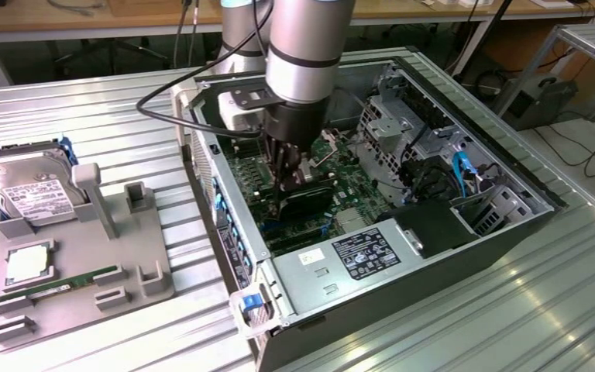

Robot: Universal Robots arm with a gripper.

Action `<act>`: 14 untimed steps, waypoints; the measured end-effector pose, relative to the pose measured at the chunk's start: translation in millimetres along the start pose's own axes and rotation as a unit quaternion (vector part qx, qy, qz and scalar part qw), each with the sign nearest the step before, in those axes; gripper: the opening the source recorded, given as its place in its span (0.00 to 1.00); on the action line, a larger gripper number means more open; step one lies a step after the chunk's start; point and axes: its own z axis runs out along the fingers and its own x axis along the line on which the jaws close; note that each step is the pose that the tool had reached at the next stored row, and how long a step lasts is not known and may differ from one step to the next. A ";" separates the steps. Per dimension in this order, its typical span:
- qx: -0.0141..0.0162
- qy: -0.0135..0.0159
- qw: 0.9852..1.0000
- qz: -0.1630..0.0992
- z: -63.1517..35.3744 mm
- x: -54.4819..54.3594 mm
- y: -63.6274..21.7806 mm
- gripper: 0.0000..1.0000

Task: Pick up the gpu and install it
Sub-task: 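Insert the gpu into the slot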

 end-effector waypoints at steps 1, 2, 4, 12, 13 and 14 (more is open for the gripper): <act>0.000 0.000 1.000 0.000 0.1 0.1 0.6 0.11; 0.000 0.000 1.000 0.000 0.2 0.5 1.5 0.11; 0.000 0.000 1.000 0.000 0.3 1.5 2.4 0.11; 0.000 0.000 1.000 0.000 3.9 3.4 4.6 0.11; 0.000 0.000 1.000 0.000 4.1 3.3 4.7 0.11; 0.000 0.000 1.000 0.000 4.2 3.3 4.7 0.11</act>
